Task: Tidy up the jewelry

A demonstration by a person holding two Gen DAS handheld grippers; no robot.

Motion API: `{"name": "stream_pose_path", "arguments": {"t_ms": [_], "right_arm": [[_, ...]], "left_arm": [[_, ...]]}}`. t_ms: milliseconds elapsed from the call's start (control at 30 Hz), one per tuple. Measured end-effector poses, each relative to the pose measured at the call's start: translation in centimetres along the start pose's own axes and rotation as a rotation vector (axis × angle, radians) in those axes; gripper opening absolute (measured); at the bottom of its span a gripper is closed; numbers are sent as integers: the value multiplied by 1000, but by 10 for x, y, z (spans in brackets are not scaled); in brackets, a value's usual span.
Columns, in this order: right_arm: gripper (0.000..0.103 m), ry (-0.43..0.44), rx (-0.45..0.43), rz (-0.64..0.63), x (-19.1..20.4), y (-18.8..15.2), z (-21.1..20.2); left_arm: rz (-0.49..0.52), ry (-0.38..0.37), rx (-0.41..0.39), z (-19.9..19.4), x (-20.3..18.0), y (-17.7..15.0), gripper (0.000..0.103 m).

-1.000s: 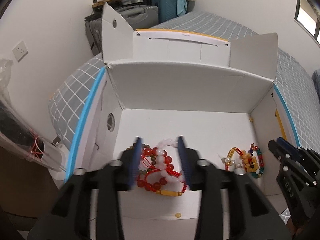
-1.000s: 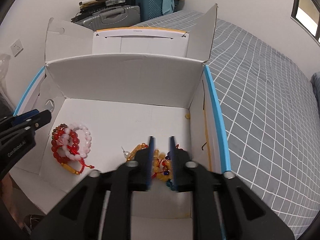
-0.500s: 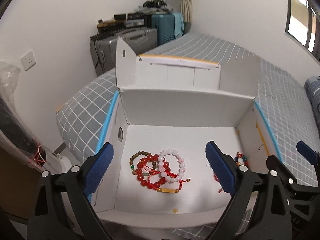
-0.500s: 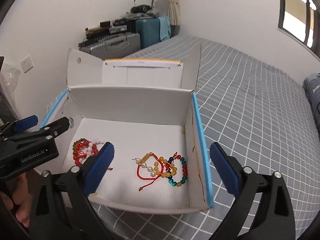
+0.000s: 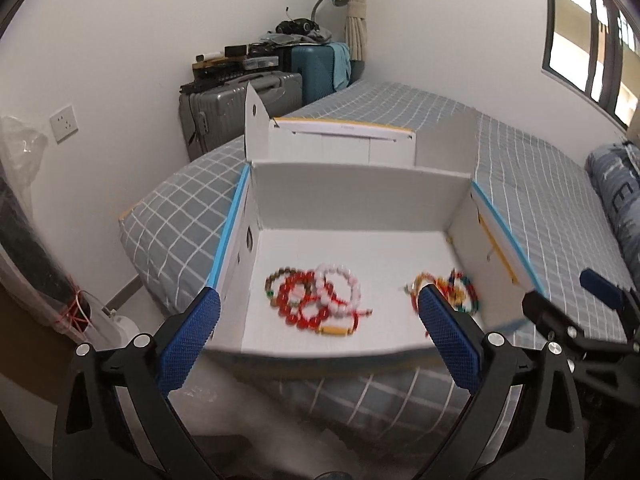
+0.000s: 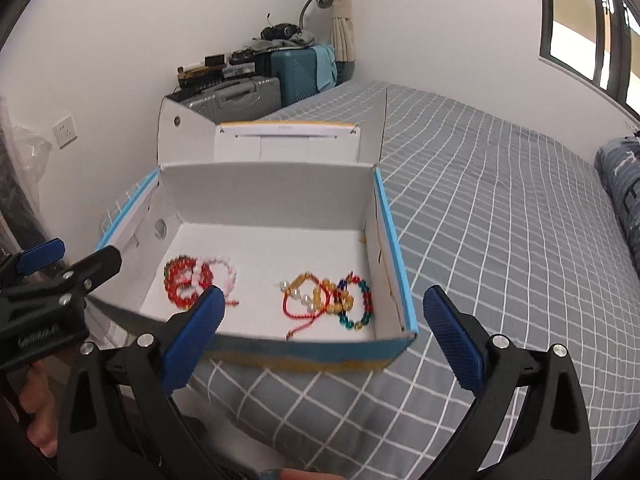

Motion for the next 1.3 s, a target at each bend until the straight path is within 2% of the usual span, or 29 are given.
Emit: {"name": "stream_pose_path", "arguments": {"t_ms": [200,433,633,1300], "right_arm": [[95,4,36,7,1,-26,9],[95,4,28,27,1,-42,7],[96,-5,30,33,-4,-42,7],[95,-14,35,37,-9,-41,11]], "left_arm": [[17,4,6,1,3,-32,97],[48,-4,26,5,-5,-47,97],[29,24,24,6,-2,-48,97],[21,-22,48,7,-7,-48,97]]}}
Point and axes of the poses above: each gripper's, at about its wrist camera, not at the fingertips, and z roughly the way its jaws point, x to its left, y to its top, the point moved 8 cm from there along z, roughly the way its jaws point, and after that the axes turned 14 degrees about x, right-handed, at the moved point
